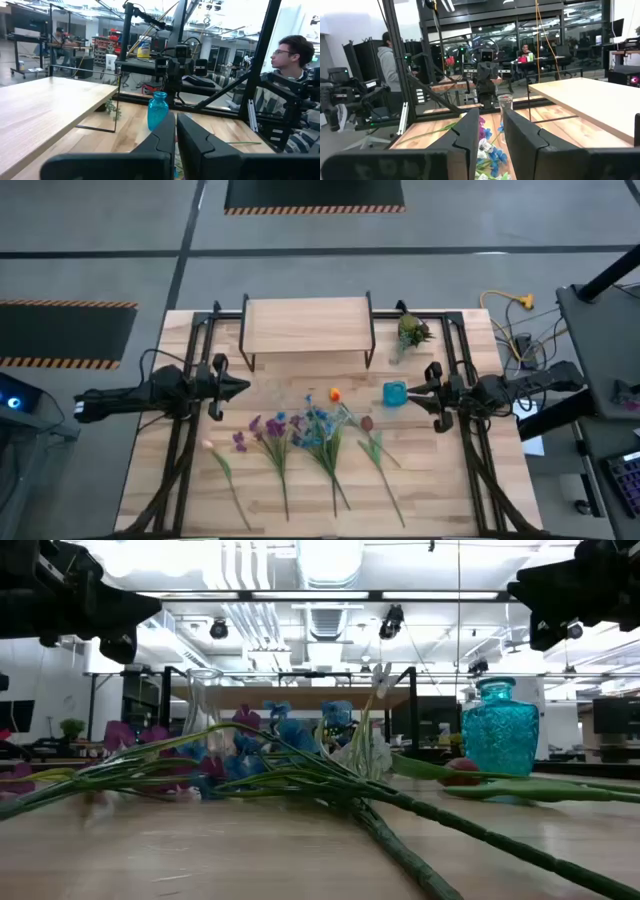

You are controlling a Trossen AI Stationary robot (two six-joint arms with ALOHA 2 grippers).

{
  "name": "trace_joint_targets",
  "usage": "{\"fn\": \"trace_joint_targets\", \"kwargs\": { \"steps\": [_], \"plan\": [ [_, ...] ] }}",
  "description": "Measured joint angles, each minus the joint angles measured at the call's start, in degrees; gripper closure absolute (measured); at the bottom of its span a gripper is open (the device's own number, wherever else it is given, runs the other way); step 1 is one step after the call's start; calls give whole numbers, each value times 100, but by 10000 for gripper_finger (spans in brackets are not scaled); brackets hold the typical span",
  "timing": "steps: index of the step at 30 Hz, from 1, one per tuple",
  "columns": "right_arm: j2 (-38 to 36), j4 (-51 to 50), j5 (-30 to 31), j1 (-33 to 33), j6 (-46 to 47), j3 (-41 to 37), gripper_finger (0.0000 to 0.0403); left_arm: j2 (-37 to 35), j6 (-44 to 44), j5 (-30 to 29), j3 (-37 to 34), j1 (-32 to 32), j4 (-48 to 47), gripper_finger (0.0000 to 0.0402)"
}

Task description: Pick and place flowers into a vace then onto a shelf

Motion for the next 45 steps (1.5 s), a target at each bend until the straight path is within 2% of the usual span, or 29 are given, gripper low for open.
{"fn": "trace_joint_targets", "kwargs": {
  "steps": [12, 25, 37, 45],
  "plan": [
    [0, -1, -2, 0, -1, 1, 335, -1, -1, 0, 0, -1, -2, 402],
    [0, 0, -2, 0, 0, 1, 321, -1, -1, -2, 1, -1, -1, 402],
    [-1, 0, -1, 0, 0, 2, 335, -2, 0, 0, 0, -2, 0, 402],
    [0, -2, 0, 0, 0, 0, 326, -2, -1, 0, 0, -1, -1, 402]
  ]
}}
